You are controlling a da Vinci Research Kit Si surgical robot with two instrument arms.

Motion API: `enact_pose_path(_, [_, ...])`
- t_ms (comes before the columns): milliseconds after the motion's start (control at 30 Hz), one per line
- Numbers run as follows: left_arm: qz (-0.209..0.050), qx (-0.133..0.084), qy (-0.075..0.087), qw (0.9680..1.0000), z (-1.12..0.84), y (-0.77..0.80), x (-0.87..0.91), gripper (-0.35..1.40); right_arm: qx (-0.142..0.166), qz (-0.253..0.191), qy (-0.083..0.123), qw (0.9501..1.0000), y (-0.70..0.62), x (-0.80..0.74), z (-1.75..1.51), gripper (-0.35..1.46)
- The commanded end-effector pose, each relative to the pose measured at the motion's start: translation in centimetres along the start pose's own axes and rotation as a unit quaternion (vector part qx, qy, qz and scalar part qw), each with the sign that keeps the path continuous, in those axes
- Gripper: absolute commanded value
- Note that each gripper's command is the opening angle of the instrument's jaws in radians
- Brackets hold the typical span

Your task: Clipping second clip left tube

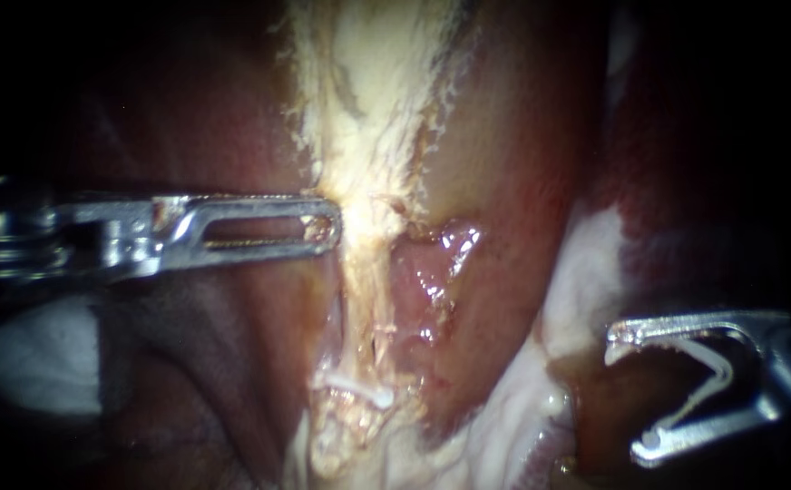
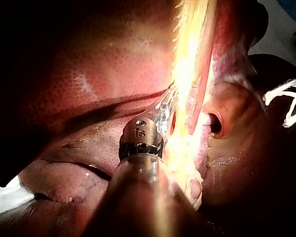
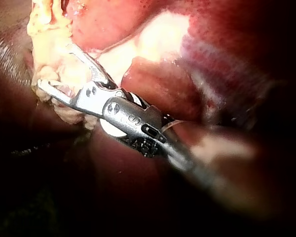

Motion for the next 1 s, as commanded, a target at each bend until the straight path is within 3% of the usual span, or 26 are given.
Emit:
enact_pose_path(33, [0.0, 0.0, 0.0, 1.0, -0.01, 0.0, 0.0, -0.35, 0.0, 0.0, 0.0, 1.0, 0.0, 0.01, 0.0, 0.6])
enact_pose_path(200, [-0.001, 0.002, 0.002, 1.0, -0.1, 0.0, -0.04, -0.35, -0.001, 0.0, 0.0, 1.0, 0.0, 0.01, 0.02, 0.6])
enact_pose_path(433, [-0.004, -0.001, 0.006, 1.0, -0.47, -0.05, -0.22, -0.35, -0.001, 0.0, 0.0, 1.0, 0.01, 0.01, 0.04, 0.6])
enact_pose_path(633, [-0.008, -0.001, -0.002, 1.0, -0.73, -0.11, -0.3, -0.35, -0.003, 0.0, 0.0, 1.0, 0.01, 0.02, 0.11, 0.6])
enact_pose_path(867, [-0.009, -0.001, -0.003, 1.0, -0.78, -0.14, -0.3, -0.35, -0.005, -0.002, 0.001, 1.0, 0.06, -0.02, 0.47, 0.6])
enact_pose_path(1000, [-0.008, -0.001, -0.003, 1.0, -0.78, -0.14, -0.29, -0.35, -0.006, 0.01, 0.003, 0.9999, 0.18, -0.05, 0.82, 0.6])
